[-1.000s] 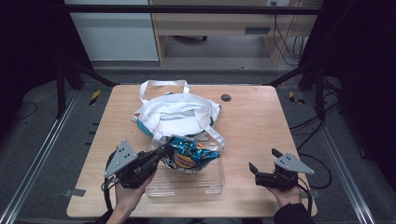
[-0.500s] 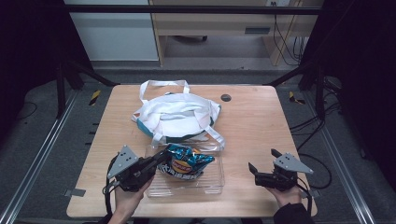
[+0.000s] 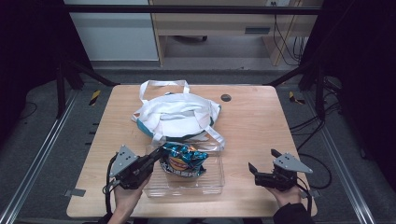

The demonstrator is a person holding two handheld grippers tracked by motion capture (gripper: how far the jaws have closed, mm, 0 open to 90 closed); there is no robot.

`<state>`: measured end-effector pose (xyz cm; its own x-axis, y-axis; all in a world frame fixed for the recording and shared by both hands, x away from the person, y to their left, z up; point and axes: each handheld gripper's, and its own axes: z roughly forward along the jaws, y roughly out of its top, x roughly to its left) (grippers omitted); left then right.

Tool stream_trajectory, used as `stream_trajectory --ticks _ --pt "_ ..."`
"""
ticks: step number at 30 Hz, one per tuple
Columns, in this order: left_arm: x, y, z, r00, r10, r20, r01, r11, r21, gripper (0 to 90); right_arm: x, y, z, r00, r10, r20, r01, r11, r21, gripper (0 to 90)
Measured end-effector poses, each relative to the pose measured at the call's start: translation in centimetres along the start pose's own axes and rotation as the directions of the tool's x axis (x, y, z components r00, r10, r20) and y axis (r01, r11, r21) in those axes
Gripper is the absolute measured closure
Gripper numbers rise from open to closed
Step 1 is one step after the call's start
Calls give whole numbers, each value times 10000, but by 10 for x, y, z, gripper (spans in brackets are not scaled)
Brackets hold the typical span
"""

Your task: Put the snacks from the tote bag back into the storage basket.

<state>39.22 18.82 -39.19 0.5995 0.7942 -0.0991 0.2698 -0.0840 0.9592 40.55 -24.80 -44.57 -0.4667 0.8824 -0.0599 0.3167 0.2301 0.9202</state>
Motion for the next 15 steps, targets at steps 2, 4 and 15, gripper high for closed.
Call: stream_trajectory --ticks 2,4,15 --pt "0 -1 1 9999 152 -39 -151 9999 22 893 0 0 0 10000 30 -6 -30 10000 22 46" --pt "-1 0 1 9997 197 -109 -197 9998 21 893 0 0 1 10000 25 -7 -25 10000 65 45" --pt "3 3 6 9996 139 -249 -135 9998 145 893 -1 -1 2 10000 29 -7 -29 9999 104 46"
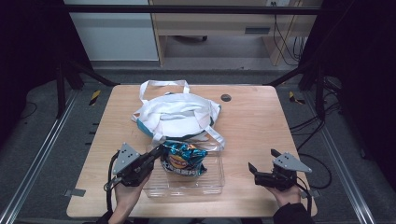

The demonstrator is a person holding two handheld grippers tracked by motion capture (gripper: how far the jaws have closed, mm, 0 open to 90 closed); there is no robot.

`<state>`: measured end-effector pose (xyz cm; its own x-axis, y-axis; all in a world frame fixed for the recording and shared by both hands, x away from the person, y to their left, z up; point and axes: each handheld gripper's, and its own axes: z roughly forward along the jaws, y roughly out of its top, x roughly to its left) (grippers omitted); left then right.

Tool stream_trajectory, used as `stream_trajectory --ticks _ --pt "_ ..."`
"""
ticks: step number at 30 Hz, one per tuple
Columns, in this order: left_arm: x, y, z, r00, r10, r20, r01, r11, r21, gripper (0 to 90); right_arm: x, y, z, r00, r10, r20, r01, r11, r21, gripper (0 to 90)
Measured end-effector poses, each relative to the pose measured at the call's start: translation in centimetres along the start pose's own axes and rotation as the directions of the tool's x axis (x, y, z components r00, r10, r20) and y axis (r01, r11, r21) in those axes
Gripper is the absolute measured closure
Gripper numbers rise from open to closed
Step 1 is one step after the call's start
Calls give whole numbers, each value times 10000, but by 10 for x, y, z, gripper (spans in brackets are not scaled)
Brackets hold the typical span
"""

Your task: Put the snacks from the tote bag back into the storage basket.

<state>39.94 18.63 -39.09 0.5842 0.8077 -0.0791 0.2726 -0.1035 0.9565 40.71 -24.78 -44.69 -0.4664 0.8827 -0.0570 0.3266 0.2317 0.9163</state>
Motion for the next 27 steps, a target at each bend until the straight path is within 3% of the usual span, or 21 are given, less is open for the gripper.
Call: stream_trajectory --ticks 10,19,27 --pt "0 7 13 9993 -92 -356 94 10000 34 890 0 0 1 10000 -24 45 24 10000 34 46" --pt "2 16 27 9980 -386 -506 394 9991 143 887 -1 -1 1 10000 3 90 -4 10000 71 47" --pt "8 19 35 9972 -594 -457 592 9982 -52 880 -1 -1 2 9999 -47 94 46 9999 106 48"
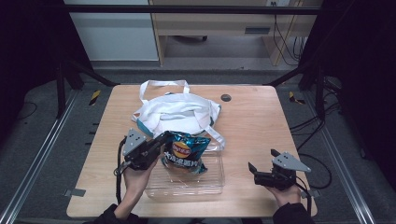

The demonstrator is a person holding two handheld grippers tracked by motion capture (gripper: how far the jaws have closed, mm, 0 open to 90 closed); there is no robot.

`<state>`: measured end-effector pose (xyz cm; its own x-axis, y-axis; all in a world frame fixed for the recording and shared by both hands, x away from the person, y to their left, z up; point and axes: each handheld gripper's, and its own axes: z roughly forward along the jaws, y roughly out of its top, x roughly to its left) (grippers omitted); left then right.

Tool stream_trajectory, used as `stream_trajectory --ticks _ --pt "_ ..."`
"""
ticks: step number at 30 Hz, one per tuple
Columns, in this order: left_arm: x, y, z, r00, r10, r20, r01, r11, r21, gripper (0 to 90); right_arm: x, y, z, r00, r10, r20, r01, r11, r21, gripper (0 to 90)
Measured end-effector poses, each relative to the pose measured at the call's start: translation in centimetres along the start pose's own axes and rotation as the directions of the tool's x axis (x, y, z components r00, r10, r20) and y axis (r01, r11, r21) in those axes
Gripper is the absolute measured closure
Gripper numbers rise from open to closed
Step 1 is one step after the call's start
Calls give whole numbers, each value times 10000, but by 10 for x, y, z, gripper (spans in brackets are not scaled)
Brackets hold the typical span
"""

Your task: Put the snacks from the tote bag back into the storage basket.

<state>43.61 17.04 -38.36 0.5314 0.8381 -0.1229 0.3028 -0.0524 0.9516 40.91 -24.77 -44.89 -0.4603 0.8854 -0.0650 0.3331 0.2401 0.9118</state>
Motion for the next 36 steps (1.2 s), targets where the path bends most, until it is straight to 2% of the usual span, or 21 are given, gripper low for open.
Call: stream_trajectory --ticks 4,6,8,11,13,16,22,29,33,36 --pt "2 -1 4 9998 204 69 -202 9995 -226 869 0 0 0 10000 7 -7 -7 10000 -8 48" --pt "4 -2 5 9992 277 290 -265 9987 -429 860 0 0 0 10000 42 -21 -42 10000 21 48" --pt "4 -3 6 9986 406 334 -387 9977 -564 829 -1 0 1 10000 3 -17 -3 10000 41 48" --pt "5 -6 7 9959 854 314 -824 9927 -880 757 -1 0 1 10000 -10 -17 10 10000 53 48" --pt "6 -8 7 9951 889 436 -846 9921 -929 725 -1 0 1 10000 -5 -18 5 10000 56 48" --pt "9 -9 8 9954 737 611 -683 9940 -856 710 0 0 0 10000 20 -23 -20 10000 53 48" --pt "9 -6 6 9965 278 787 -240 9985 -485 874 -1 0 1 10000 -7 -22 7 10000 53 48" --pt "-5 -5 -7 9976 -165 675 195 9988 -442 892 -1 0 0 10000 26 -31 -25 10000 23 48" --pt "-15 -7 -18 9987 -248 437 262 9991 -323 892 -1 0 -1 10000 37 -22 -37 10000 9 47" --pt "-14 -12 -24 9987 -456 241 462 9987 -226 889 -1 0 -1 10000 22 -28 -22 10000 3 47"
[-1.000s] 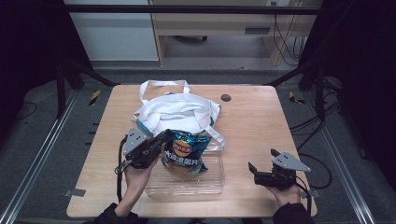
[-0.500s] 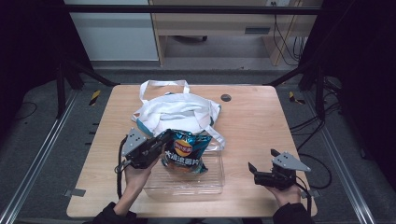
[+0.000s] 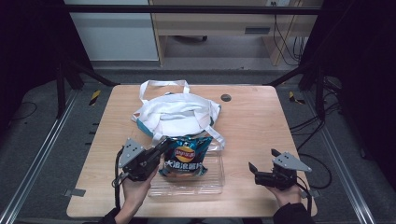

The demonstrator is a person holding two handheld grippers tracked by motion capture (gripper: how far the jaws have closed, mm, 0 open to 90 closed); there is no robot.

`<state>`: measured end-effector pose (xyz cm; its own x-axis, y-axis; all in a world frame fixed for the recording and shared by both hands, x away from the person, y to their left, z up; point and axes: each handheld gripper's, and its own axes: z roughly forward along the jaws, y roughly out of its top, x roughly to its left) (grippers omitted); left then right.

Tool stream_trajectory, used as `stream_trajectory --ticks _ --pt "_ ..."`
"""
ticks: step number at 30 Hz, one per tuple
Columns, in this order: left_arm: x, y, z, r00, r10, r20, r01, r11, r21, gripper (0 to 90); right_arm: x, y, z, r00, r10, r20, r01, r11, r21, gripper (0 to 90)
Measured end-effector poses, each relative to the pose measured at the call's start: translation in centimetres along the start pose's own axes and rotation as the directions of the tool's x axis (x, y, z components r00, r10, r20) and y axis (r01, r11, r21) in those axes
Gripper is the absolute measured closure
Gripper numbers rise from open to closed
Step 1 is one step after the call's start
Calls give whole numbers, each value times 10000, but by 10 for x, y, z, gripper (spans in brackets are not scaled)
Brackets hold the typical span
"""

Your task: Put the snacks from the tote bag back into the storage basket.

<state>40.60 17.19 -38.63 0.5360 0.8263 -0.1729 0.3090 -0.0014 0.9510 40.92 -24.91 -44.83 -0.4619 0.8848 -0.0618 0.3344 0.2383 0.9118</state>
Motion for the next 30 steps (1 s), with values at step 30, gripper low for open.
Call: stream_trajectory --ticks 30 --pt "30 8 36 9997 167 177 -170 9998 126 841 2 0 3 10000 -46 -30 47 9999 141 47"
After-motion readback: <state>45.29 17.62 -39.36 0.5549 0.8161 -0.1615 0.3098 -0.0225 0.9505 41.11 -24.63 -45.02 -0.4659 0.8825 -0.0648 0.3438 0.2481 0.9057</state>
